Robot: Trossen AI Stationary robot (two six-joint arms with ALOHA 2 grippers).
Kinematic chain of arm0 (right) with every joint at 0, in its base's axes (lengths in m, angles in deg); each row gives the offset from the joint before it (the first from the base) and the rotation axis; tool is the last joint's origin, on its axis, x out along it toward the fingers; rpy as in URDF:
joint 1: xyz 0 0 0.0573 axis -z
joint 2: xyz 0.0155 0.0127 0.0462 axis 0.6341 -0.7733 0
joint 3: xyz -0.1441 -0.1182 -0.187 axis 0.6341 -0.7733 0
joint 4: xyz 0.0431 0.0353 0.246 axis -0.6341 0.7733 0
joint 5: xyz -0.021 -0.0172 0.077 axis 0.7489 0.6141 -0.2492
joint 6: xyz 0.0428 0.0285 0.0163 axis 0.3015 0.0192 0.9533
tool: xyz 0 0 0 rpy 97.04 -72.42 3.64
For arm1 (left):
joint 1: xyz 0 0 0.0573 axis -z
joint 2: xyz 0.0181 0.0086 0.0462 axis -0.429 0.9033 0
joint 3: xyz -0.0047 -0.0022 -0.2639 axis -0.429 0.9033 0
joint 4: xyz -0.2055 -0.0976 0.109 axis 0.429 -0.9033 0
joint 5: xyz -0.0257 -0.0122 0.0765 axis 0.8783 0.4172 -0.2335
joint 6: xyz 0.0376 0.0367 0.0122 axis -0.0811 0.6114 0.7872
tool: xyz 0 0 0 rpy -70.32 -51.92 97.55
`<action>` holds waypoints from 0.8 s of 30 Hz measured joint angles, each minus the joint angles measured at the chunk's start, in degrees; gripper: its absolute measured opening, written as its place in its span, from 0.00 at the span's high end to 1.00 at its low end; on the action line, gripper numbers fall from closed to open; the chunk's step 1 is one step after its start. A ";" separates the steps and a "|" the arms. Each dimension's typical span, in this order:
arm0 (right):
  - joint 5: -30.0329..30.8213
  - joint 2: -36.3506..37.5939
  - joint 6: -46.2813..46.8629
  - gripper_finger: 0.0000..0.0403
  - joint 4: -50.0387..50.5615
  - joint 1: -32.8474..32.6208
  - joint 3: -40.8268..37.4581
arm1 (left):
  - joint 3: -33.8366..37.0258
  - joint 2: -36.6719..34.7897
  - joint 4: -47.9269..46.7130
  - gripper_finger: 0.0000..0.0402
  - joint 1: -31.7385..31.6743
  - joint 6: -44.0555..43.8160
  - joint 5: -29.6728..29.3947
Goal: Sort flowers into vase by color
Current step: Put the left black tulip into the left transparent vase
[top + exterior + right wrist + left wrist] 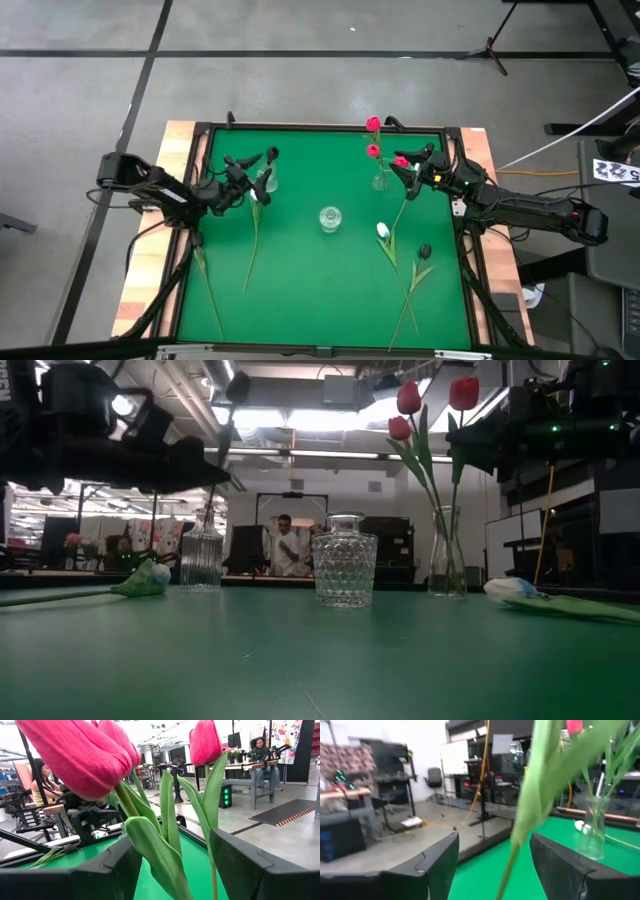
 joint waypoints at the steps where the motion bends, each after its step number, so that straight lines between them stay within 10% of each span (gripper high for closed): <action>1: 0.02 0.00 0.00 0.43 -0.04 0.00 0.00 | 0.00 -1.15 -0.01 0.40 0.53 1.33 -1.74; 14: 0.02 0.00 0.02 0.43 -0.73 -0.02 0.00 | -8.80 -24.82 -35.53 0.39 8.86 10.20 -21.38; 24: 0.09 0.02 0.00 0.43 -2.29 -0.02 0.00 | -18.97 -37.18 -76.52 0.39 9.01 -10.54 -19.64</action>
